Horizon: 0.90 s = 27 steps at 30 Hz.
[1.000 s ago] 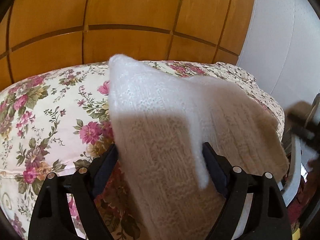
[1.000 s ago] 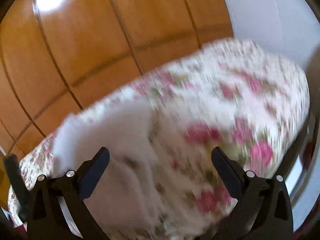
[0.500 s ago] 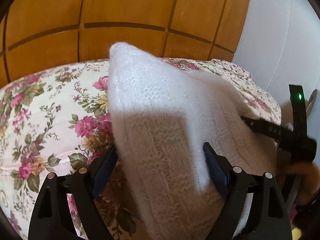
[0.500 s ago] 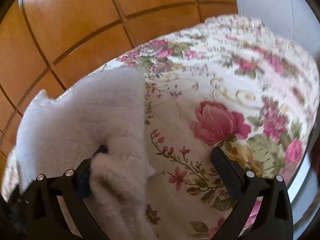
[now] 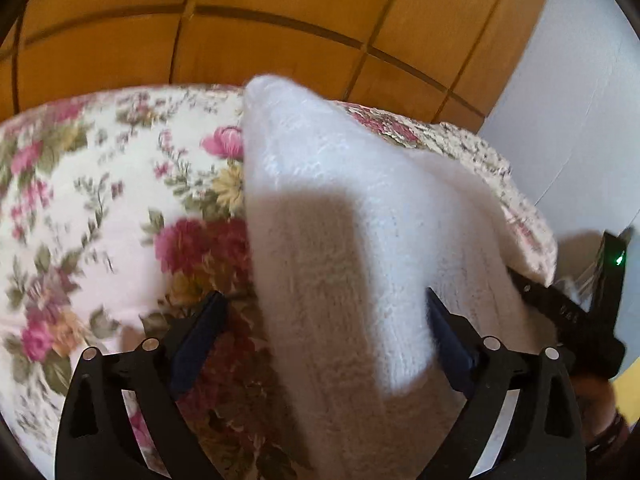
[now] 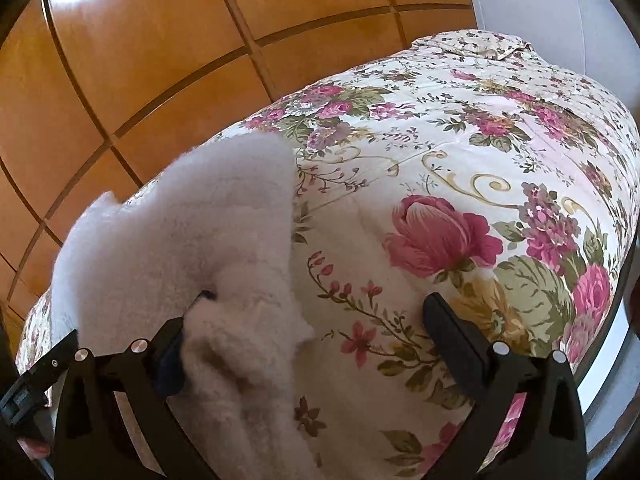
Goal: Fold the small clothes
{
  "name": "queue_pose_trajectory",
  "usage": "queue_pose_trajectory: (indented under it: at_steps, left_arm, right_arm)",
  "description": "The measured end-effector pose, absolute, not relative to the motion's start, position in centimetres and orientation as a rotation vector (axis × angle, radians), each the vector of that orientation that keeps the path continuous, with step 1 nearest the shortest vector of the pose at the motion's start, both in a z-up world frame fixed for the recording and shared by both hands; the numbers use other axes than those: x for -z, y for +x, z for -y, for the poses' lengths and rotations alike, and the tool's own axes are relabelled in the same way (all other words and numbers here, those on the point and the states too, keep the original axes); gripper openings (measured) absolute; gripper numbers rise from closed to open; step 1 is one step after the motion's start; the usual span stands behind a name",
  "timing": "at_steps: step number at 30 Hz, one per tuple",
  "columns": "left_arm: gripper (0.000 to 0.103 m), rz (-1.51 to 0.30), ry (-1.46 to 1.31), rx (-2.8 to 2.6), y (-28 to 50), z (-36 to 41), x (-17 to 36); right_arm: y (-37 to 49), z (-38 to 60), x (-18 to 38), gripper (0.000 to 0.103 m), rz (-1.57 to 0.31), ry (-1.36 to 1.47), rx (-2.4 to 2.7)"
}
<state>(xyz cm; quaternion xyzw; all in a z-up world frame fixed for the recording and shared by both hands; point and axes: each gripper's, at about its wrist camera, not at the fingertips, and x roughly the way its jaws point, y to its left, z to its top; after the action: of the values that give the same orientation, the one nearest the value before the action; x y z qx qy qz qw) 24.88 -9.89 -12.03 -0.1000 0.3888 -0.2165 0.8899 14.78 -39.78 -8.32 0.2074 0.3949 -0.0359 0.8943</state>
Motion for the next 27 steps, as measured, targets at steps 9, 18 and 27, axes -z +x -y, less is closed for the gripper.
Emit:
queue_pose_trajectory:
  at_steps: [9, 18, 27]
  left_arm:
    - [0.095, -0.842, -0.324, 0.480, 22.9, 9.2, 12.0]
    - [0.095, -0.832, -0.319, 0.554, 21.8, 10.5, 10.5]
    - [0.095, -0.938, -0.357, 0.586, 23.4, 10.6, 12.0]
  right_arm:
    - [14.4, 39.7, 7.9, 0.101, -0.853, 0.446, 0.079]
    - [13.9, 39.6, 7.5, 0.101, -0.891, 0.463, 0.037]
    - [13.8, 40.1, 7.8, 0.101, -0.919, 0.512, -0.033]
